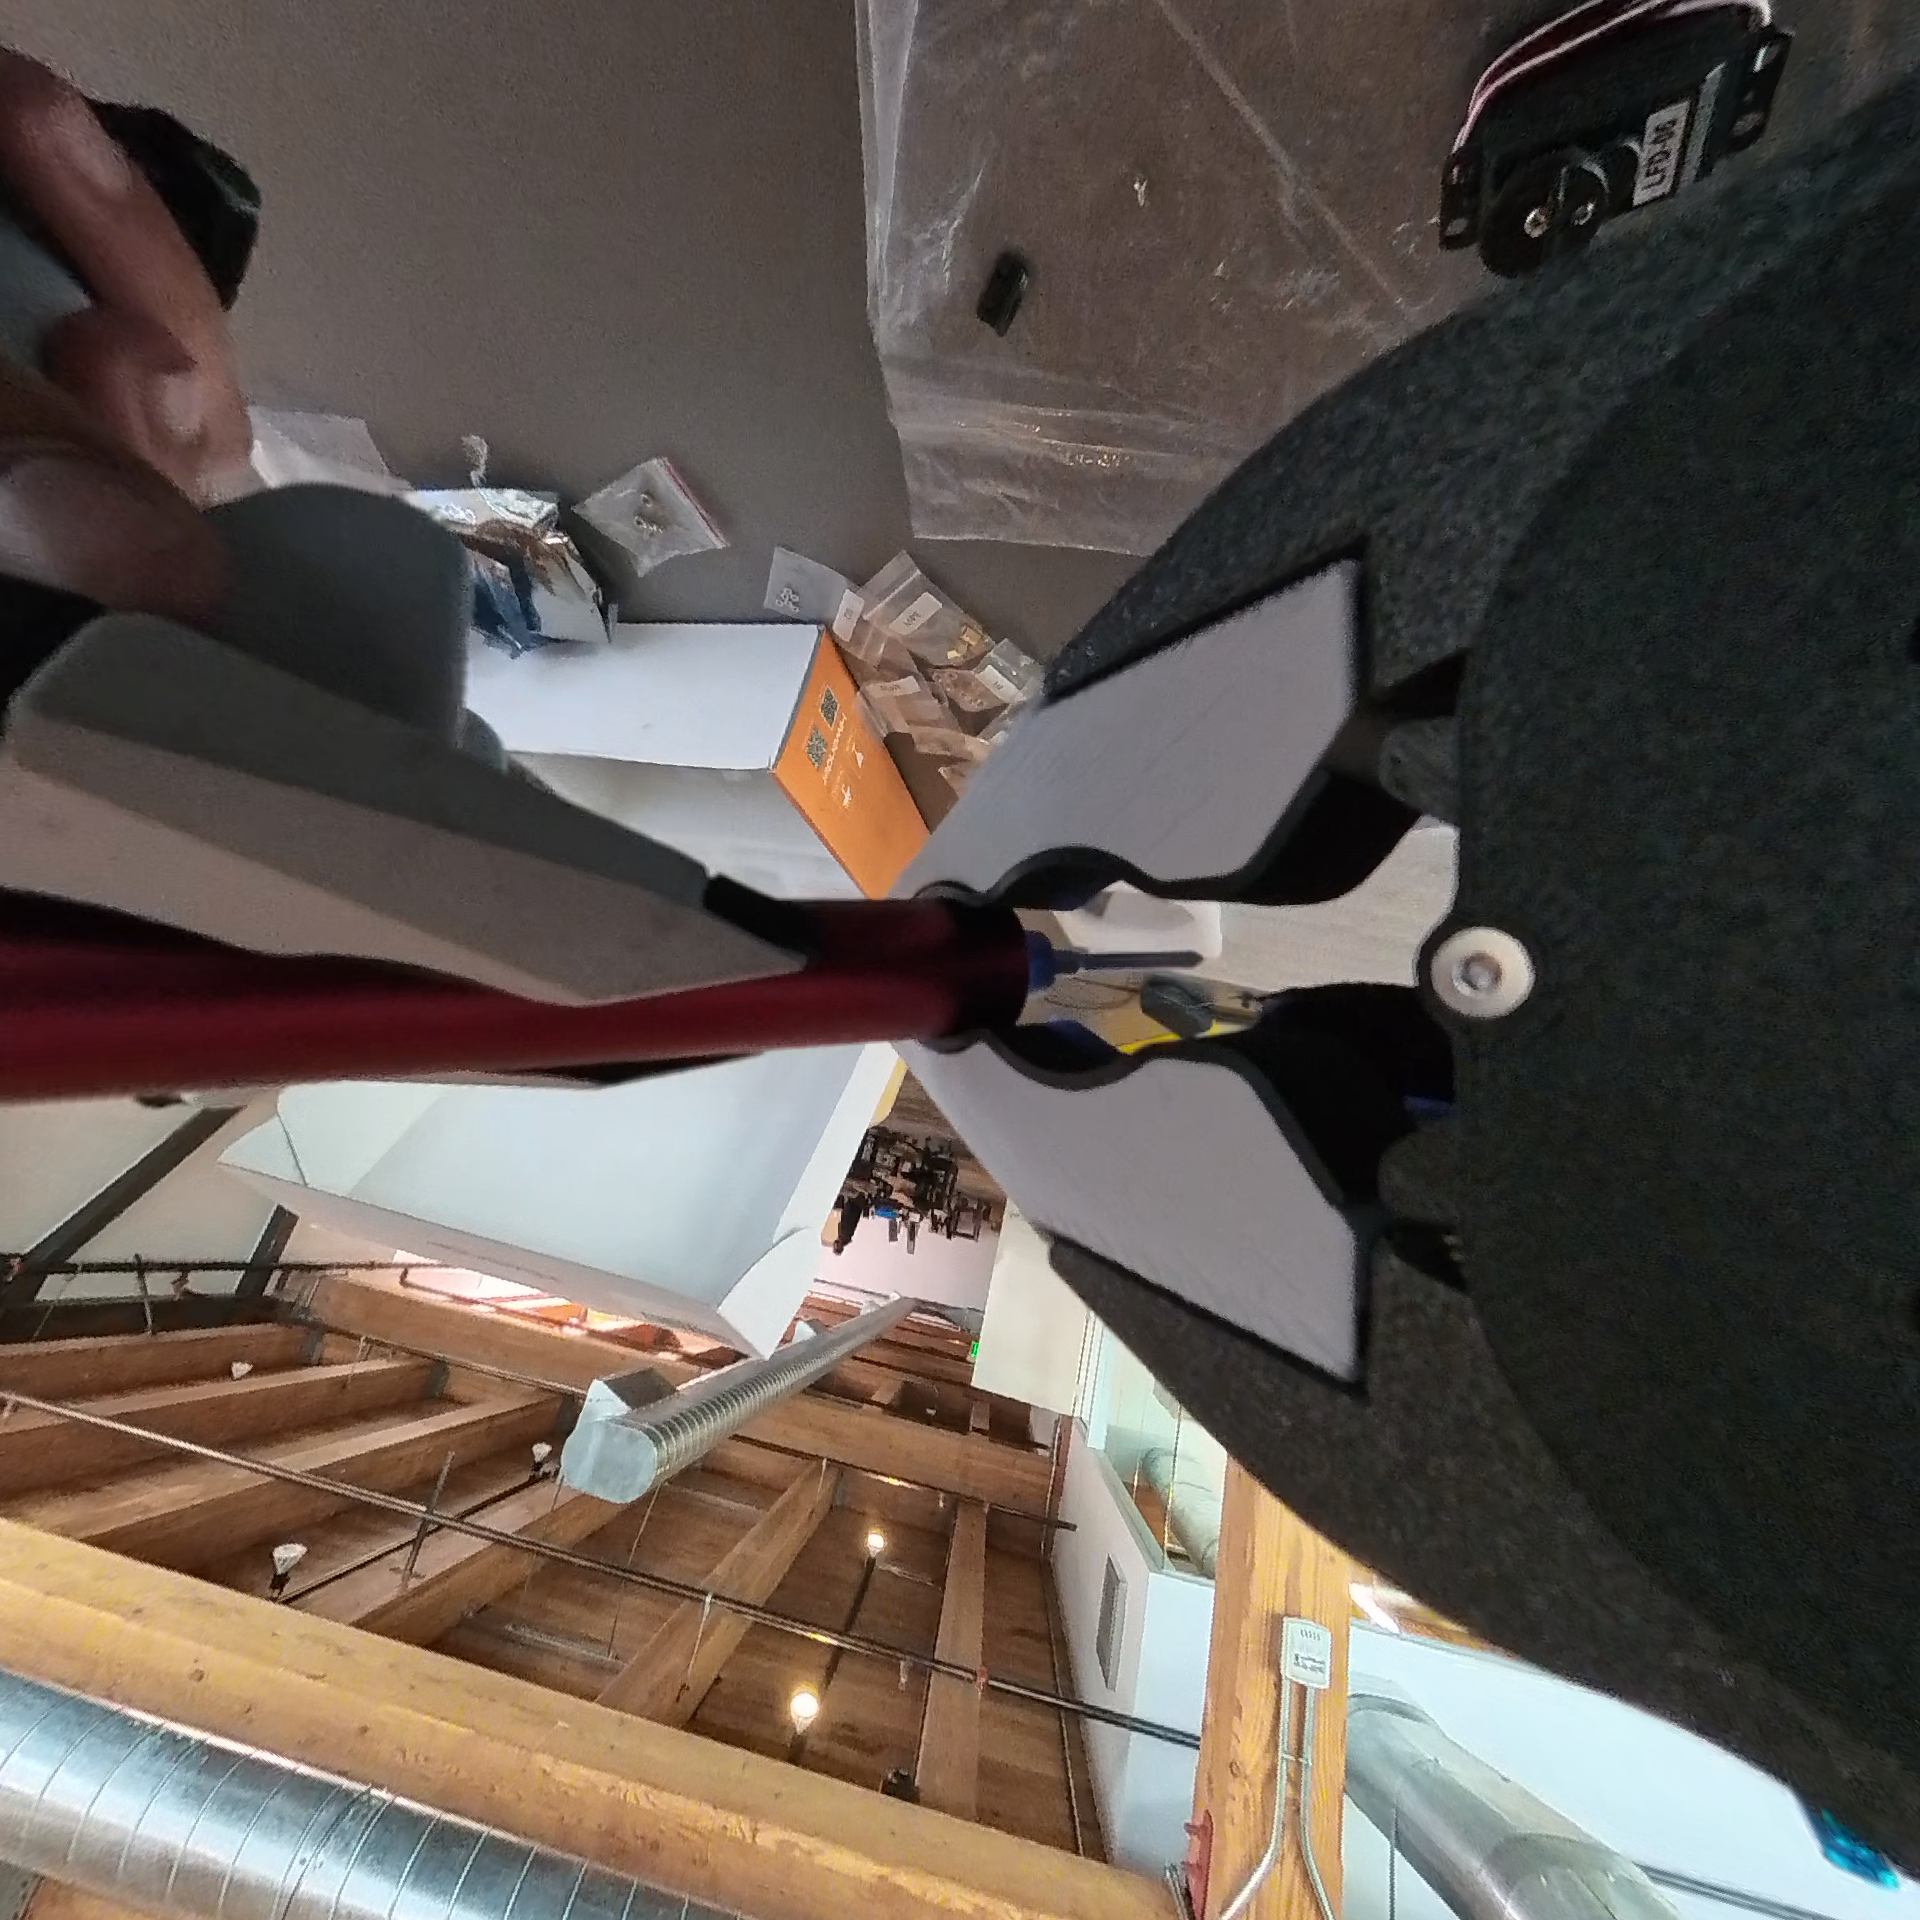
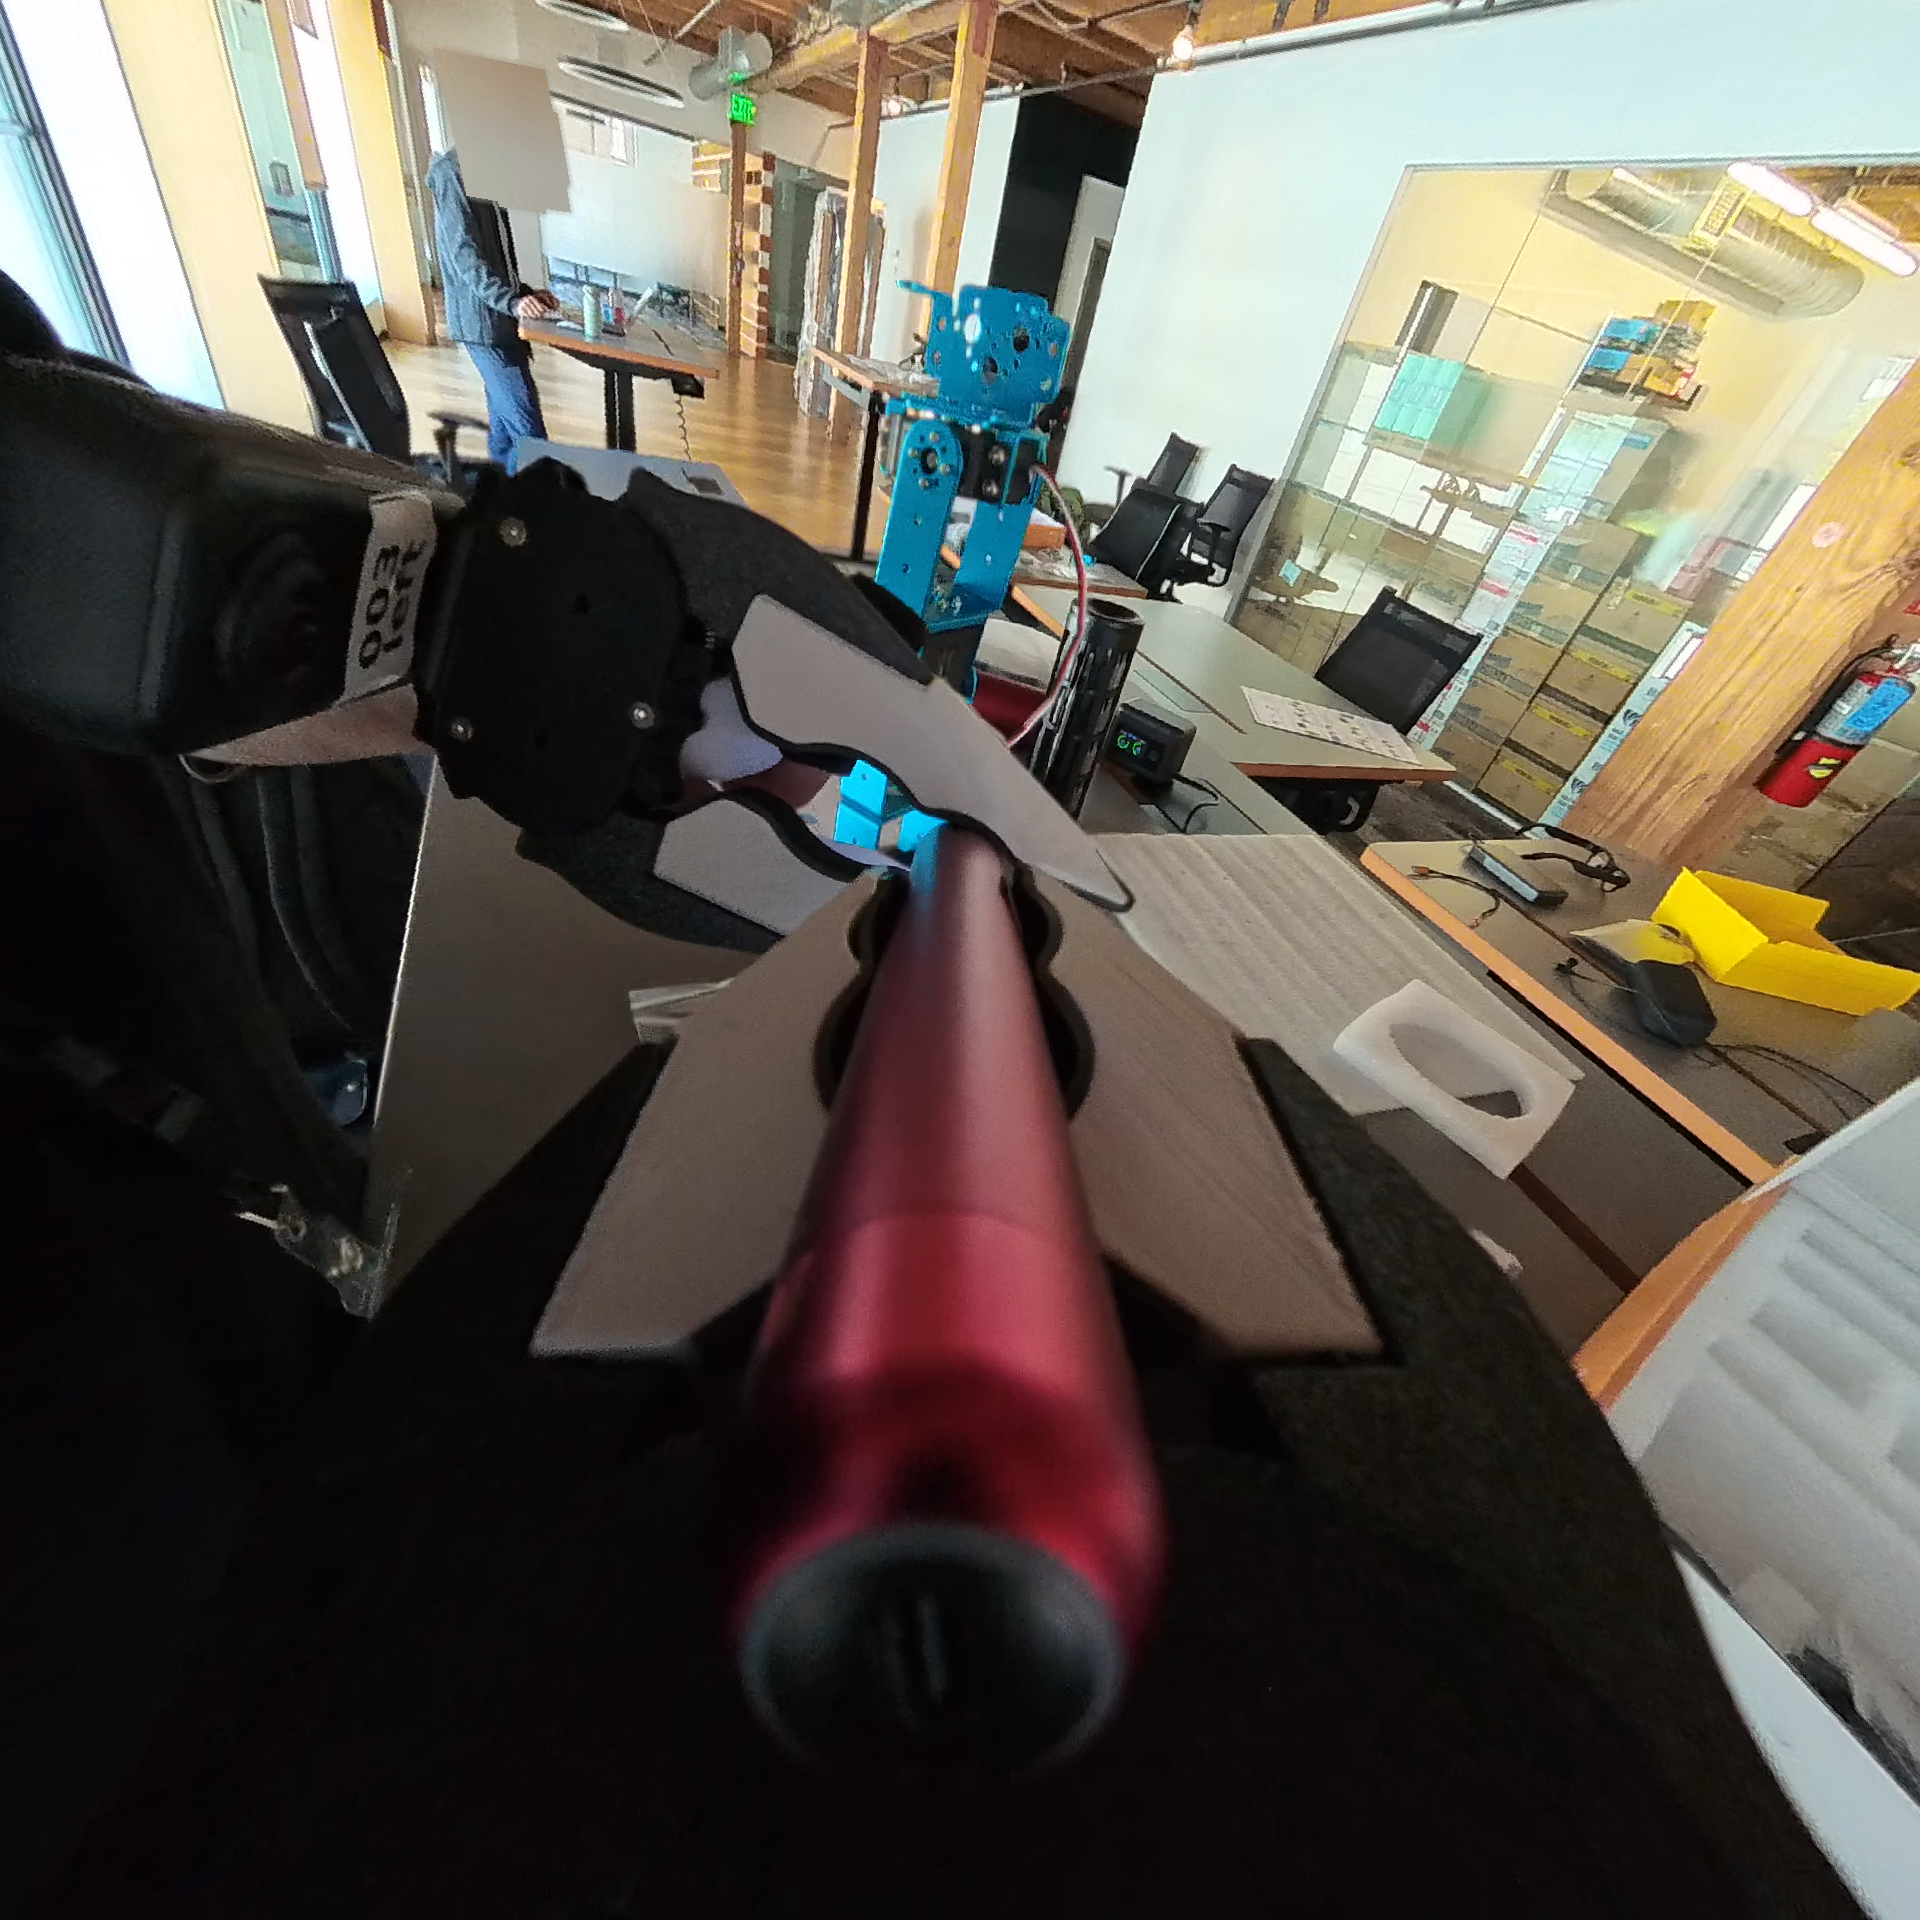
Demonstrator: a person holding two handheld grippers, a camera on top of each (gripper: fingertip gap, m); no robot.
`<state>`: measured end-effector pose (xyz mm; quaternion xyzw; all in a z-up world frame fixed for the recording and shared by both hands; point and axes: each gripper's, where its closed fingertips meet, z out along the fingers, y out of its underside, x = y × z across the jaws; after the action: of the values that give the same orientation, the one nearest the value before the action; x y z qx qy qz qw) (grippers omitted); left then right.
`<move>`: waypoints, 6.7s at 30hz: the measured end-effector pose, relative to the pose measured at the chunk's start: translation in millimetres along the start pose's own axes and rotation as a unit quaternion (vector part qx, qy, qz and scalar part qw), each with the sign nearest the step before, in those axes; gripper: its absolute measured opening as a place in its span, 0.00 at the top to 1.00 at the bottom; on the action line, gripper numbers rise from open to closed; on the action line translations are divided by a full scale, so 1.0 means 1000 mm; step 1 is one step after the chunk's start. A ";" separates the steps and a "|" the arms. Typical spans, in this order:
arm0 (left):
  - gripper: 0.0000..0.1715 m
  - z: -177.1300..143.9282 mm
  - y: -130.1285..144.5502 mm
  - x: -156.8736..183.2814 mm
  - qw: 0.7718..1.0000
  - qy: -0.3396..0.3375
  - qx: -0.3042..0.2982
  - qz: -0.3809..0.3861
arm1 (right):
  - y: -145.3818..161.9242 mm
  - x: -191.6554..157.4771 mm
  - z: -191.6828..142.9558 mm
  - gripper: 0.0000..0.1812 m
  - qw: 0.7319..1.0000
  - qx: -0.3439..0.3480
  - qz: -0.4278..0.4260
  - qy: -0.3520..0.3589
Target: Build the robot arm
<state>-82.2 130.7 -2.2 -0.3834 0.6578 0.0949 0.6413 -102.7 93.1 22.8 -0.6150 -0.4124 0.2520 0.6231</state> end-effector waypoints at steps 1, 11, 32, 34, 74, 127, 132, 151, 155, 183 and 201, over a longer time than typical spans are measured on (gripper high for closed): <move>0.92 0.000 0.001 0.000 1.000 0.001 0.001 0.004 | 0.001 0.000 0.001 0.88 1.000 0.002 -0.001 0.001; 0.92 -0.001 -0.005 0.001 1.000 0.007 0.017 -0.008 | 0.010 -0.001 0.009 0.88 0.999 -0.032 -0.019 0.006; 0.92 0.001 0.004 0.009 1.000 0.010 0.001 -0.017 | 0.019 -0.001 0.007 0.88 0.999 -0.051 -0.011 0.003; 0.92 0.001 0.004 0.010 1.000 0.010 0.002 -0.018 | 0.020 -0.002 0.007 0.88 0.998 -0.053 -0.020 0.000; 0.88 -0.049 0.111 0.171 0.917 0.234 -0.141 -0.289 | 0.122 -0.084 0.034 0.88 0.941 -0.251 0.183 0.135; 0.87 -0.030 0.092 0.184 0.919 0.298 -0.114 -0.232 | 0.131 -0.069 0.033 0.87 0.890 -0.392 0.172 0.155; 0.87 -0.029 0.091 0.184 0.915 0.295 -0.113 -0.250 | 0.131 -0.064 0.034 0.88 0.883 -0.404 0.189 0.146; 0.76 -0.016 0.089 0.164 0.856 0.295 -0.036 -0.423 | 0.132 -0.029 0.055 0.87 0.842 -0.510 0.175 -0.022; 0.82 -0.036 0.103 0.151 0.852 0.232 -0.037 -0.468 | 0.132 -0.026 0.058 0.88 0.842 -0.510 0.175 -0.017; 0.99 -0.033 0.087 0.152 0.826 0.024 -0.196 -0.528 | 0.132 -0.032 0.054 0.87 0.855 -0.498 0.132 -0.058; 0.84 -0.023 0.093 0.163 0.803 0.045 -0.210 -0.556 | 0.132 -0.034 0.055 0.87 0.859 -0.496 0.076 -0.104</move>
<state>-139.1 118.0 -182.3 -0.8126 0.3240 -0.1602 0.4573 -140.3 111.2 -117.9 -0.8422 -0.4971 0.1238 0.1680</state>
